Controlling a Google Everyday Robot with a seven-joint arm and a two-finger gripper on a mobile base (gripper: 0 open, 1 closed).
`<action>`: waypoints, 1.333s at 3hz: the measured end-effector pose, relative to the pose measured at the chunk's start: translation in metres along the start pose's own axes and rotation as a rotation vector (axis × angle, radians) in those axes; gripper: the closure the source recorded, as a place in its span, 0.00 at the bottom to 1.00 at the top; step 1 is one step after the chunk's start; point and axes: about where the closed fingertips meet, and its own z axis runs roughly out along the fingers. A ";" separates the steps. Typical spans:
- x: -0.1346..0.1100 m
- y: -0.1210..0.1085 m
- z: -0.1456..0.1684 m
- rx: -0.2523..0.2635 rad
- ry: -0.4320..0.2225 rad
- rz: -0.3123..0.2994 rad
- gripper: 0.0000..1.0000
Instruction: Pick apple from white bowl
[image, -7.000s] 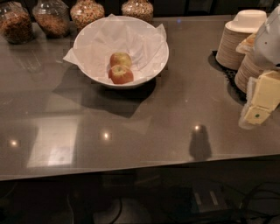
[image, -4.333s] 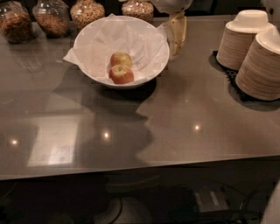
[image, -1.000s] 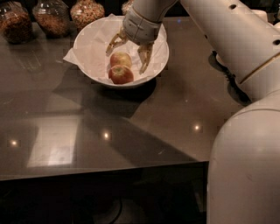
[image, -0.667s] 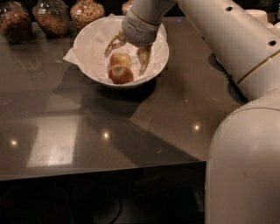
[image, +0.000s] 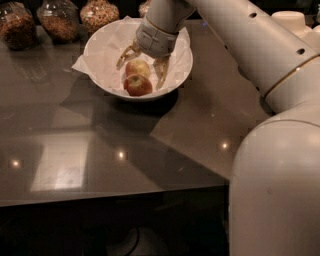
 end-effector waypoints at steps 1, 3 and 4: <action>0.001 -0.001 0.009 -0.004 -0.015 -0.016 0.30; 0.004 -0.001 0.029 -0.024 -0.029 -0.062 0.23; 0.006 -0.003 0.035 -0.037 -0.031 -0.083 0.24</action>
Offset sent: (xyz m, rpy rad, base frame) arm 0.0003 0.0040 -0.0250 -0.0294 0.0254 0.0713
